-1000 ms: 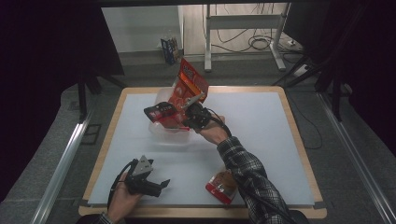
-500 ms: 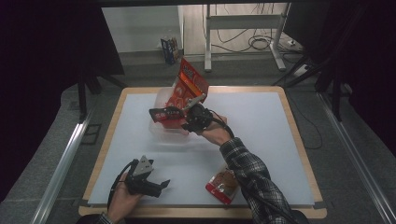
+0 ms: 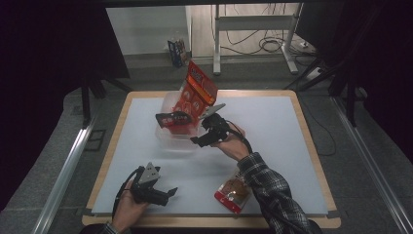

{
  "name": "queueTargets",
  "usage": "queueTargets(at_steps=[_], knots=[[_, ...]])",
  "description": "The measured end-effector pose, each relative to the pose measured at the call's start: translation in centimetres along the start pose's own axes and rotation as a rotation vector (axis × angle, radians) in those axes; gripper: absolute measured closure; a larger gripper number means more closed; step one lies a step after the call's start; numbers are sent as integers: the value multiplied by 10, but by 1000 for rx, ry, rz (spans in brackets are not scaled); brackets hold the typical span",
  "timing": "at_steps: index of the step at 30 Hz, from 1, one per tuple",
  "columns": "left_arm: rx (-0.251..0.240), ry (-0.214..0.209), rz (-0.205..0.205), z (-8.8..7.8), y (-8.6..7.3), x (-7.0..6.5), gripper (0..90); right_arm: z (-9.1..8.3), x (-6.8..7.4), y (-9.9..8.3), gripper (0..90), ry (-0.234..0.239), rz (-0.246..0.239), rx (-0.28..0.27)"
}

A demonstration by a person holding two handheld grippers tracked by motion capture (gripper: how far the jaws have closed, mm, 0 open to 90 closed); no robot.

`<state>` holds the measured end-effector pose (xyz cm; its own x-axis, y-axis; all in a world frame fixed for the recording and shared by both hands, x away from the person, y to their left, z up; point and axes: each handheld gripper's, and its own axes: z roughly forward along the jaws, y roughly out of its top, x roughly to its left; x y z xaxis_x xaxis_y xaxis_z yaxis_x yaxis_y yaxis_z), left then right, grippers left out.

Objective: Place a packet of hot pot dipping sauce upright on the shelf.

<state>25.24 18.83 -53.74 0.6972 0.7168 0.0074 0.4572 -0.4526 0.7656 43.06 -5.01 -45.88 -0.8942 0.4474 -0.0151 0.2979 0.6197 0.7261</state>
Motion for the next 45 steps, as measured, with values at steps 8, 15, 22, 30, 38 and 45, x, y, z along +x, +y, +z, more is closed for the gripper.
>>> queueTargets(at_steps=[8, 15, 22, 30, 38, 45], knots=[[-5, 10, 10, 0, 0, 0, 21, -8, 15, -12, 108, 28, -29, -7], [-19, 17, -4, -3, -1, 2, 20, -13, 24, -25, 47, 51, -18, -16], [-24, 19, -6, -4, -2, 2, 19, -23, 28, -40, 19, 87, 27, -26], [-34, 21, -12, -8, -3, 3, 18, -39, 34, -56, 0, 76, 25, -32], [-43, 25, -20, -12, -4, 6, 18, -45, 41, -74, 0, 65, 17, -34], [-40, 26, -14, -13, -5, 6, 17, -52, 50, -92, 5, 51, 19, -15]])
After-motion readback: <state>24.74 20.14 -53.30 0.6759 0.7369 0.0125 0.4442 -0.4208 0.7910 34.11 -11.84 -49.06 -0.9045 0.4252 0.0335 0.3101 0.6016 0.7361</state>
